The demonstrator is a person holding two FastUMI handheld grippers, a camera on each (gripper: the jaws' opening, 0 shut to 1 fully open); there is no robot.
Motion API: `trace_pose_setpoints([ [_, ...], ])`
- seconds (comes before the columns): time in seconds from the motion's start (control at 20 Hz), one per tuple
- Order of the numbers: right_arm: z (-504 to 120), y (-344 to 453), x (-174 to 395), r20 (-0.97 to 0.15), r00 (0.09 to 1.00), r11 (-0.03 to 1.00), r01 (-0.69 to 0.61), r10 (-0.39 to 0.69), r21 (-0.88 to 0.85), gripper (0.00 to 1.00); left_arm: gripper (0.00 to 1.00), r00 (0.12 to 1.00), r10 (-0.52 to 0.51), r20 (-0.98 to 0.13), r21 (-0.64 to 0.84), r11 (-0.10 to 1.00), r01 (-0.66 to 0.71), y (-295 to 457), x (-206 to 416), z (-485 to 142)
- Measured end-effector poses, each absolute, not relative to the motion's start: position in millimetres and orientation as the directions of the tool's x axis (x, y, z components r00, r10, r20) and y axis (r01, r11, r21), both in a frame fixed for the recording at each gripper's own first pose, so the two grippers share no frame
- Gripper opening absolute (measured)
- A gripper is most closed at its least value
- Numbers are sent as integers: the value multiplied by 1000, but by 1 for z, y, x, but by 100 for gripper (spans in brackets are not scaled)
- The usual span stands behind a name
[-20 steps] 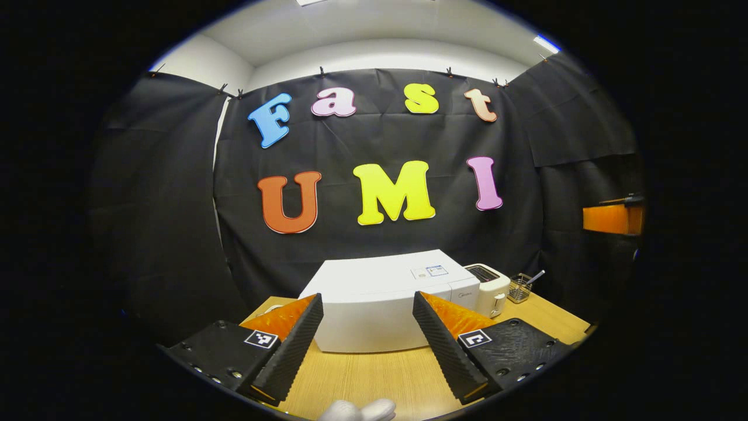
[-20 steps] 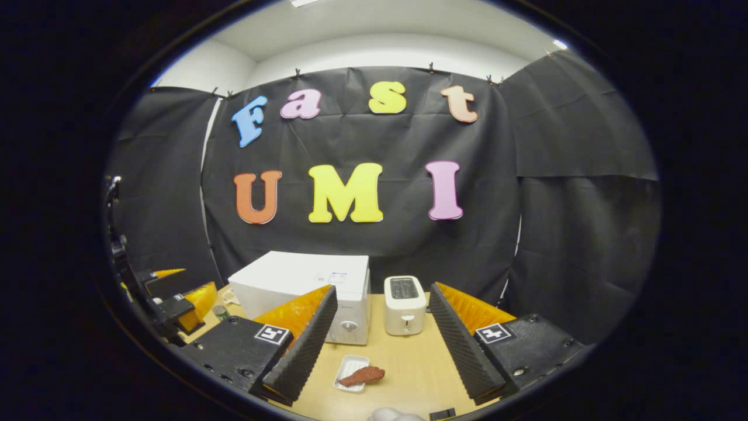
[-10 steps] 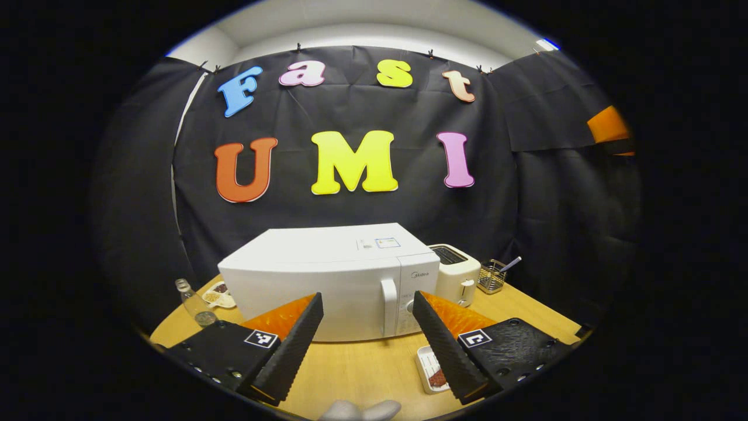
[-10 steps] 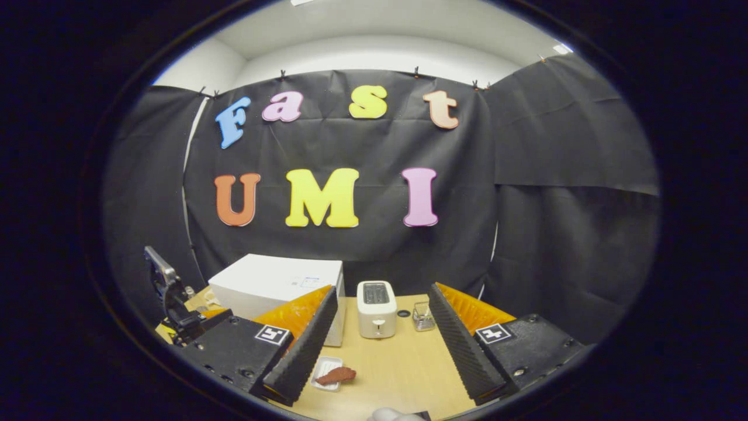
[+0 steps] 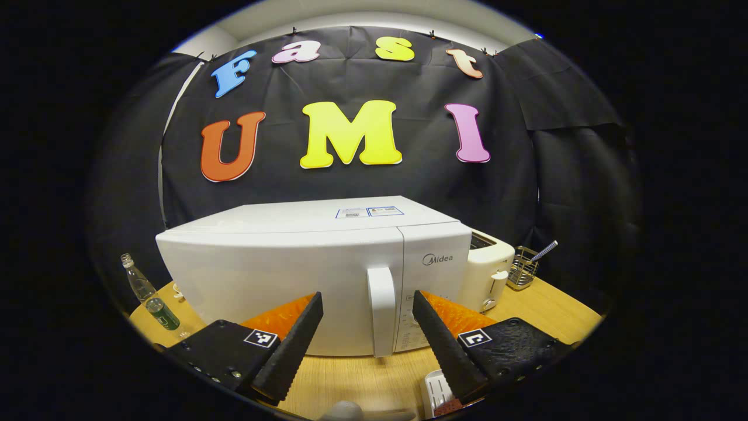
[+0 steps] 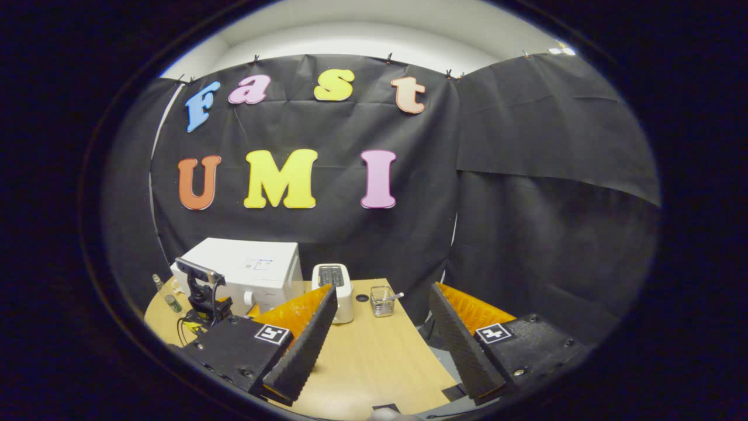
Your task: Open the microwave oven with the left hand, put the food in, and close the microwave oven.
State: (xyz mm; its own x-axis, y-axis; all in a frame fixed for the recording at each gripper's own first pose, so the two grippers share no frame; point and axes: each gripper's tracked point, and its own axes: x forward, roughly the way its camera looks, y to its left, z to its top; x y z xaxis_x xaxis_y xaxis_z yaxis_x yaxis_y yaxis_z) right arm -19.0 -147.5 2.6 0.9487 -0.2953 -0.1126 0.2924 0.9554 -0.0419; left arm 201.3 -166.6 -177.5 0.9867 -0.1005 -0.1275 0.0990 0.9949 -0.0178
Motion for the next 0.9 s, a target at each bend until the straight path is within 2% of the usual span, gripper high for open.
trace_pose_setpoints([
  [0.1, -3, -154, -18, -129, 945, 954, 296, -299, -45, 100, 95, 985, -95, -144, -17, 995, 94, -171, 206, -187],
  [0.15, -5, -155, -16, -135, 945, 955, 294, -297, -46, 92, 89, 984, -92, -153, -17, 996, 90, -173, 207, -191],
  [0.2, -6, -157, -15, -138, 946, 956, 291, -295, -44, 100, 87, 984, -92, -154, -20, 996, 90, -176, 208, -193],
  [0.25, -9, -158, -12, -143, 946, 957, 287, -290, -42, 92, 83, 985, -89, -146, -18, 996, 87, -178, 208, -192],
  [0.3, -9, -157, -10, -145, 948, 960, 279, -282, -40, 100, 81, 988, -85, -130, -18, 996, 83, -178, 209, -188],
  [0.35, -11, -157, -8, -148, 950, 961, 274, -277, -41, 100, 65, 989, -83, -126, -9, 997, 83, -180, 210, -187],
  [0.4, -11, -157, -6, -151, 951, 963, 267, -270, -41, 92, 61, 989, -84, -122, 3, 996, 85, -181, 211, -187],
  [0.45, -13, -155, -3, -153, 953, 965, 260, -262, -37, 100, 48, 990, -81, -113, 8, 997, 82, -182, 213, -187],
  [0.5, -12, -155, -2, -154, 954, 966, 256, -258, -33, 100, 41, 990, -87, -115, -2, 996, 88, -181, 215, -187],
  [0.55, -11, -153, -1, -150, 957, 968, 248, -250, -30, 100, 29, 990, -90, -111, -21, 996, 88, -182, 214, -186],
  [0.6, -10, -152, 1, -148, 957, 969, 246, -248, -33, 100, 29, 989, -100, -108, -28, 995, 98, -182, 215, -186],
  [0.65, -11, -153, 1, -149, 958, 970, 243, -245, -34, 92, 29, 988, -108, -114, -35, 994, 105, -182, 213, -188],
  [0.7, -11, -151, 2, -150, 959, 971, 238, -241, -34, 92, 24, 988, -111, -111, -37, 994, 107, -181, 212, -187],
  [0.75, -12, -150, 3, -154, 959, 972, 234, -237, -33, 100, 19, 988, -110, -113, -36, 994, 106, -181, 212, -187],
  [0.8, -12, -148, 4, -157, 960, 973, 229, -231, -30, 92, 19, 988, -103, -111, -39, 994, 99, -179, 211, -186],
  [0.85, -12, -147, 5, -157, 961, 974, 225, -226, -27, 100, 16, 988, -101, -116, -49, 994, 96, -178, 212, -186],
  [0.9, -12, -145, 5, -159, 962, 975, 219, -221, -25, 100, 15, 987, -102, -122, -52, 994, 96, -179, 211, -187],
])
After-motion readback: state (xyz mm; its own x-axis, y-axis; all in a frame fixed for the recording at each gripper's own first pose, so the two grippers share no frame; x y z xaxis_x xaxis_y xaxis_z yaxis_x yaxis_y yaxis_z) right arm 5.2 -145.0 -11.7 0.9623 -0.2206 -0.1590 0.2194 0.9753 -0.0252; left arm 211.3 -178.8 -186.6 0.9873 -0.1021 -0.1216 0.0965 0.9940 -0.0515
